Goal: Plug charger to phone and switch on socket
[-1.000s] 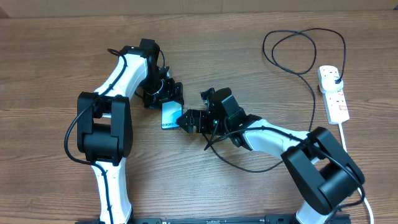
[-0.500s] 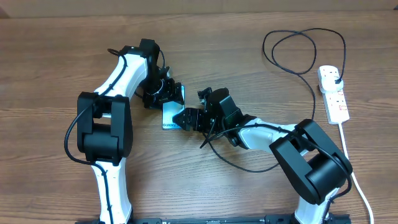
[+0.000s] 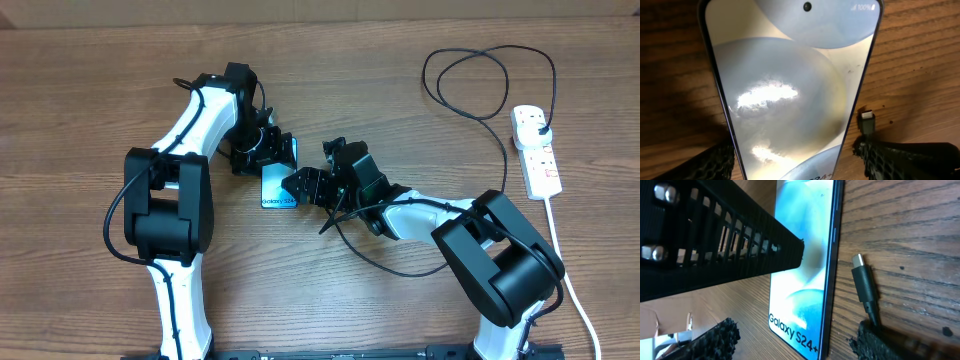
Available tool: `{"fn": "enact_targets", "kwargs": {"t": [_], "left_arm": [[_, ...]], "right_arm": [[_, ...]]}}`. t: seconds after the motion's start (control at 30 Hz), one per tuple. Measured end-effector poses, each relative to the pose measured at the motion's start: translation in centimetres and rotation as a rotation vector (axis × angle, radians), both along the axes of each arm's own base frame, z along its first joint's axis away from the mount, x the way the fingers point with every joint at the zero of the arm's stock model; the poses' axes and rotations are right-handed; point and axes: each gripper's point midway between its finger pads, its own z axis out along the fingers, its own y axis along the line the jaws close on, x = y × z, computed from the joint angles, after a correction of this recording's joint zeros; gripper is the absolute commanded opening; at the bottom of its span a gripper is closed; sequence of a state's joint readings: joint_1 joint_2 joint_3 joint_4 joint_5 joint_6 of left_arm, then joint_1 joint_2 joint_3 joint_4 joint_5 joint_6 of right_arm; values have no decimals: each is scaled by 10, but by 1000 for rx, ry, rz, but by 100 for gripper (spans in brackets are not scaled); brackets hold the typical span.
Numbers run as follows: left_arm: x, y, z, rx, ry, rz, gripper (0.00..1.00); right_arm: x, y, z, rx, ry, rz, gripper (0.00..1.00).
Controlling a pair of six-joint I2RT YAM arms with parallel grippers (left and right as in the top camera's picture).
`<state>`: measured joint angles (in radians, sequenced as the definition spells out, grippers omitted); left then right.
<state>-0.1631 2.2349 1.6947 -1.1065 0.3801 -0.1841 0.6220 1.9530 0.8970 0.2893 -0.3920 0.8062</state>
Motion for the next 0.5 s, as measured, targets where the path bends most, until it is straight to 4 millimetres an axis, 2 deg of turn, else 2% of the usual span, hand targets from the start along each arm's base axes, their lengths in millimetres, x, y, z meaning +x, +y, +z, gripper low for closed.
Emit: {"fn": "enact_targets", "kwargs": {"t": [0.13, 0.23, 0.5], "left_arm": [[0, 0, -1, 24, 10, 29, 100], [0, -2, -1, 43, 12, 43, 100], [0, 2, -4, 120, 11, 73, 100]], "right_arm": [[1, -2, -1, -6, 12, -5, 74], [6, -9, -2, -8, 25, -21, 73], [42, -63, -2, 13, 85, -138, 73]]}}
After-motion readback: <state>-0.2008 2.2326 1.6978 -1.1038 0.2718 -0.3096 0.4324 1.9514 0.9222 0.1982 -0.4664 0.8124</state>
